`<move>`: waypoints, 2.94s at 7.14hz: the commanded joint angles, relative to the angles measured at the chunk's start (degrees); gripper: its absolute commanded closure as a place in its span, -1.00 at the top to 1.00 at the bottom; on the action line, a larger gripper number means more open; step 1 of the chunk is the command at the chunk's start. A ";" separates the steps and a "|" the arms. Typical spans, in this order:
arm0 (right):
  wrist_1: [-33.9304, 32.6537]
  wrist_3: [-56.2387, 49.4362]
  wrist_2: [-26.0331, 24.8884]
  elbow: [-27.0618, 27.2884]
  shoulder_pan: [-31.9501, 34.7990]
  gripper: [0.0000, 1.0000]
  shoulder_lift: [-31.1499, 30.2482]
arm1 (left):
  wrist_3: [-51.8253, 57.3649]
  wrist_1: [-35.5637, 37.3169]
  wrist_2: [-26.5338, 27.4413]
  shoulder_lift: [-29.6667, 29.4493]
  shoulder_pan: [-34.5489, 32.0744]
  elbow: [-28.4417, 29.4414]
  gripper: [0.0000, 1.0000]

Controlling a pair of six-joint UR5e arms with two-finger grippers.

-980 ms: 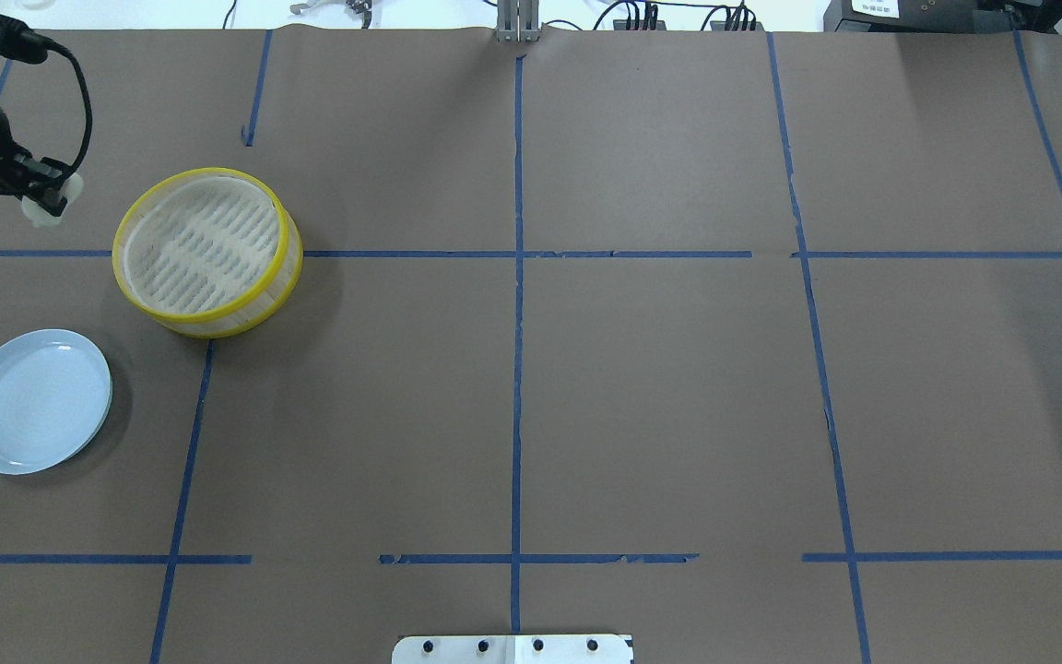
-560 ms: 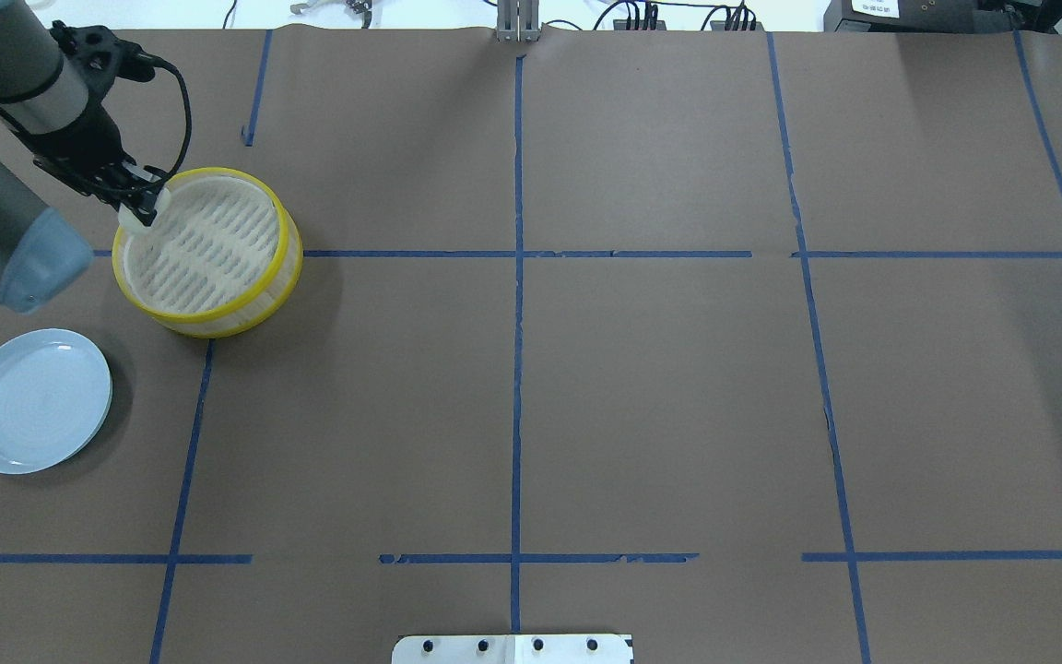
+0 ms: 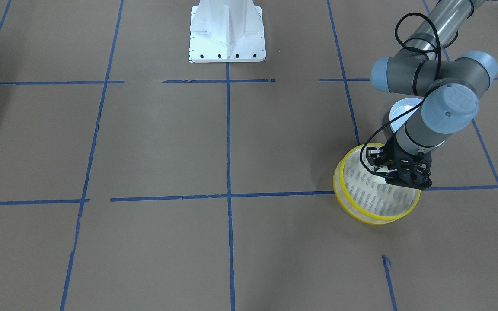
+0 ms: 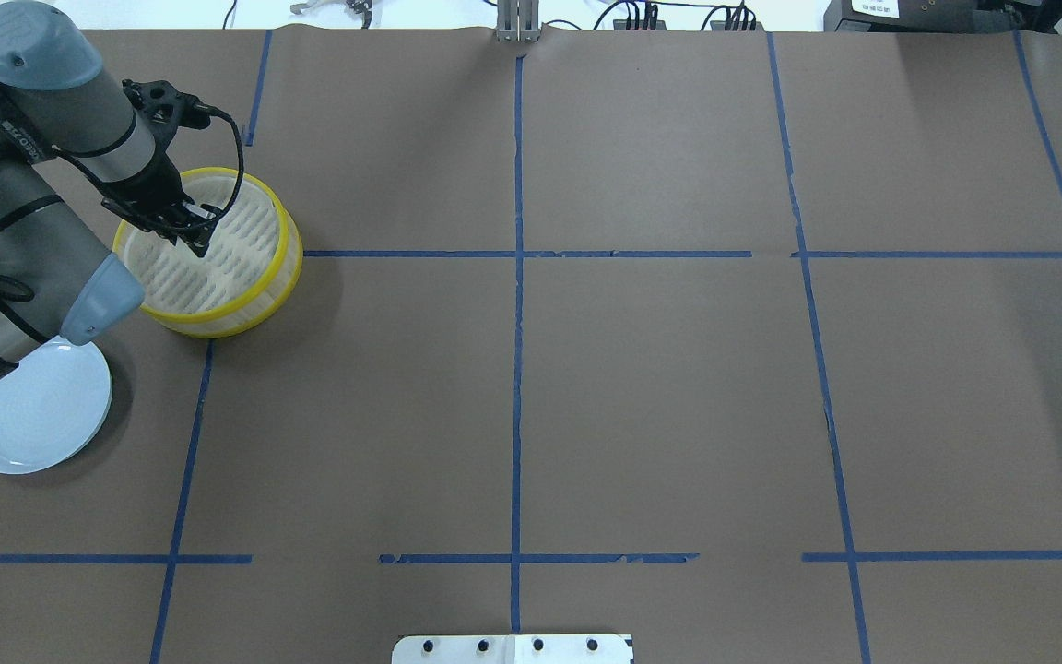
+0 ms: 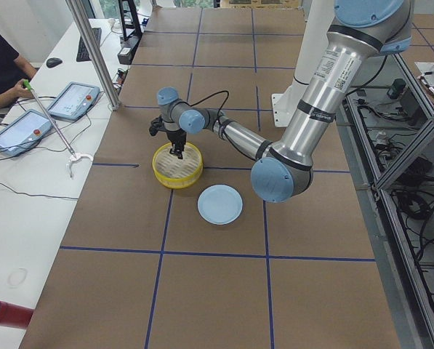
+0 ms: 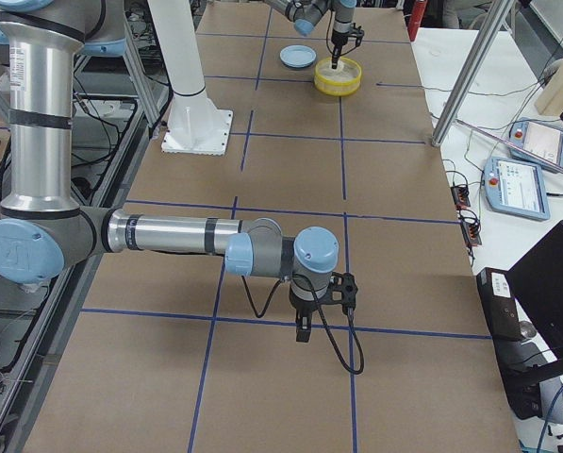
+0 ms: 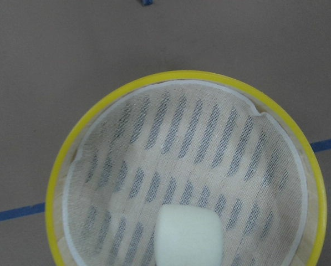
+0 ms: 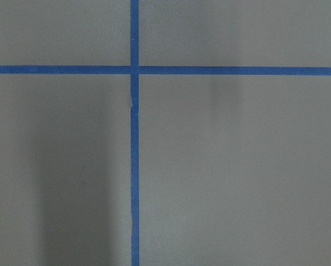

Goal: Place bun in steamer

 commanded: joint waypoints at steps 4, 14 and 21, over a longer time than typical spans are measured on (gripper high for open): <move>0.00 0.00 0.00 0.00 0.05 1.00 0.00 | -0.03 -5.15 0.08 -0.11 0.53 4.19 -0.01; 0.00 0.00 0.00 0.00 -0.03 1.00 0.00 | 22.91 4.04 -5.26 10.08 -21.02 -10.05 1.00; 0.00 0.00 0.00 0.00 0.05 1.00 0.00 | 44.09 6.54 -8.53 23.98 -38.06 -2.41 1.00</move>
